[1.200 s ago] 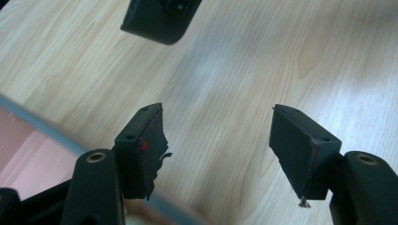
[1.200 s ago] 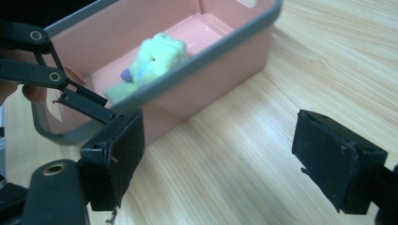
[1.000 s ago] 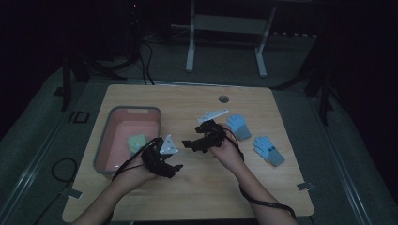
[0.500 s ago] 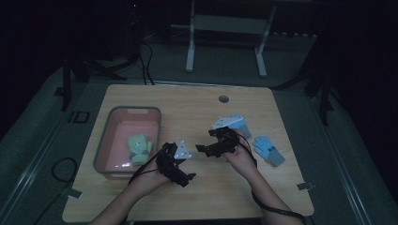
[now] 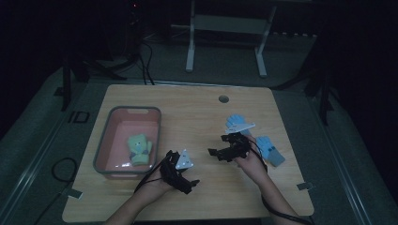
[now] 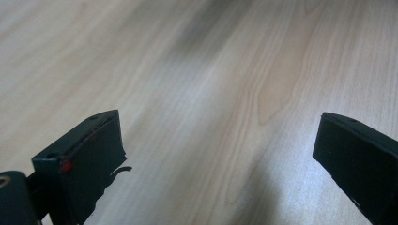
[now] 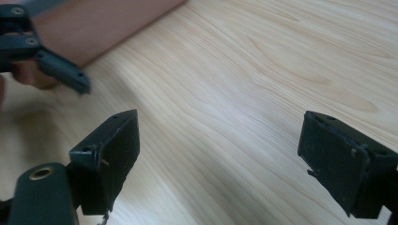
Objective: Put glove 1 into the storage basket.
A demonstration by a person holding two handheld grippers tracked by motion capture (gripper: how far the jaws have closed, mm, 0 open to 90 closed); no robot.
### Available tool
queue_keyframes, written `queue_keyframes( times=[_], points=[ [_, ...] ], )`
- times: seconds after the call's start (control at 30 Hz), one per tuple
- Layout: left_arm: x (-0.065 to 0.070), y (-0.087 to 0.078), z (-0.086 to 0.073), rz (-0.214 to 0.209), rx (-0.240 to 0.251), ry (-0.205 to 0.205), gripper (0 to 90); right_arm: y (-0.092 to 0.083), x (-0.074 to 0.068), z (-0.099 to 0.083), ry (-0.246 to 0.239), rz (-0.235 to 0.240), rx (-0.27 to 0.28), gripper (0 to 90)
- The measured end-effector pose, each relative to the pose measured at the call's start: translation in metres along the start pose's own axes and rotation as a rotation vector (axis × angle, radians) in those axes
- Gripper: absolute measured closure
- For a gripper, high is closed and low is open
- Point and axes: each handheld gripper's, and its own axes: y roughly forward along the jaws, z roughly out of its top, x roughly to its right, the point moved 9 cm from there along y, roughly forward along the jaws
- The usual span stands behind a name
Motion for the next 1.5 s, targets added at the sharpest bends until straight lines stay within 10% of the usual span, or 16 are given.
queue_keyframes(
  times=[0.3, 0.87, 1.33, 1.5],
  points=[
    [0.01, 0.007, -0.01, -0.002, 0.022, 0.019, 2.5, -0.011, 0.011, -0.019, -0.037, -0.034, 0.027, 19.1],
    [0.02, 0.002, -0.024, -0.021, 0.045, -0.005, 2.5, -0.044, 0.087, -0.025, 0.059, -0.239, 0.064, 50.4],
    [0.021, 0.002, -0.023, -0.025, 0.056, 0.002, 2.5, -0.015, 0.142, -0.011, 0.122, -0.271, 0.015, 59.7],
    [0.021, 0.0, -0.021, -0.025, 0.081, 0.005, 2.5, -0.003, 0.153, -0.005, 0.079, -0.302, -0.006, 58.4]
  ],
)
